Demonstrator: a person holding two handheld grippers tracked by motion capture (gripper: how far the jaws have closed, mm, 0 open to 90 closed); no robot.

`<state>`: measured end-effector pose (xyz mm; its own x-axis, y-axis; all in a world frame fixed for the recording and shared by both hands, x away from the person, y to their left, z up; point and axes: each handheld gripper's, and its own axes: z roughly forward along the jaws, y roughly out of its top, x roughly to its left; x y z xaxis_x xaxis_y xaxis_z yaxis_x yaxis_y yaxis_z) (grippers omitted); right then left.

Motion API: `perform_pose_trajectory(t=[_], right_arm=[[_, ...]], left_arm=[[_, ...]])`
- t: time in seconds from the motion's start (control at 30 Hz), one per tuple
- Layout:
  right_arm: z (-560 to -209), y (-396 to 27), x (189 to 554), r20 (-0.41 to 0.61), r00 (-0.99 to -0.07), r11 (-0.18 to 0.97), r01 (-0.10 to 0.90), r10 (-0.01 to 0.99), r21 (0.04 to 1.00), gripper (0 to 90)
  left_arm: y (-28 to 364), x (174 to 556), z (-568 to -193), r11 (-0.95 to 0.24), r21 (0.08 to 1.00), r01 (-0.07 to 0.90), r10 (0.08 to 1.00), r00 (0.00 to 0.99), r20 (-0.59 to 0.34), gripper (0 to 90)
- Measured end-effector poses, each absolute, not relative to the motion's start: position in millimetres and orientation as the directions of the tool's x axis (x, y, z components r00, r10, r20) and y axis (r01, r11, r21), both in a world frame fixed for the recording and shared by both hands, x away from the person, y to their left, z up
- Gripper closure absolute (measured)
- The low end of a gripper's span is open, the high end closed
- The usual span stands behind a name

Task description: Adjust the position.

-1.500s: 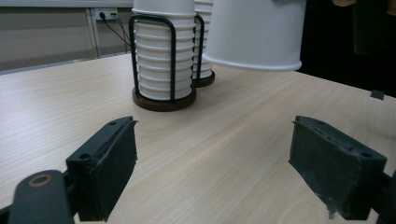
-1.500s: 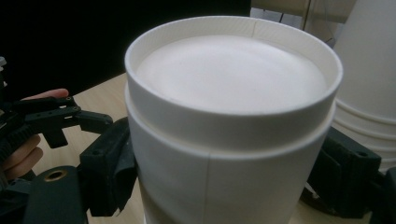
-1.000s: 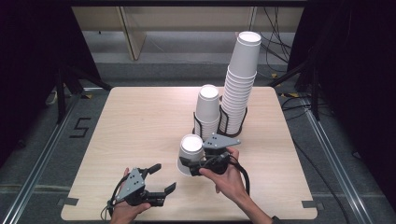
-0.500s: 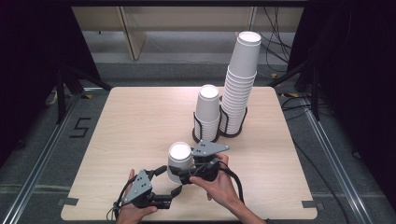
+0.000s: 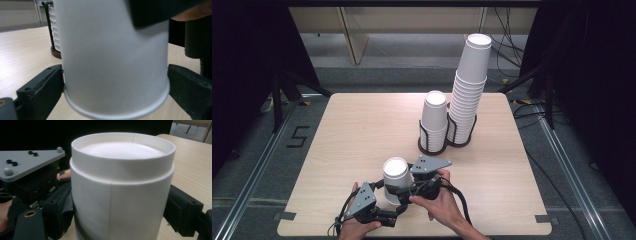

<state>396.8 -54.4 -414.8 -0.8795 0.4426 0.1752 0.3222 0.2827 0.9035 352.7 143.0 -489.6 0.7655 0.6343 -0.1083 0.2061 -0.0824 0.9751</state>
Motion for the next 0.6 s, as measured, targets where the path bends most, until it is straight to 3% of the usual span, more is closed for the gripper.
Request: perform_pose_trajectory(t=[0.6], right_arm=[[-417.9, -53.1, 392.9, 0.199, -0.893, 0.264, 0.322, 0.403, 0.909, 19.8]], left_arm=[[141.9, 351.8, -490.3, -0.034, 0.977, 0.211, 0.605, 0.783, -0.148, 1.5]])
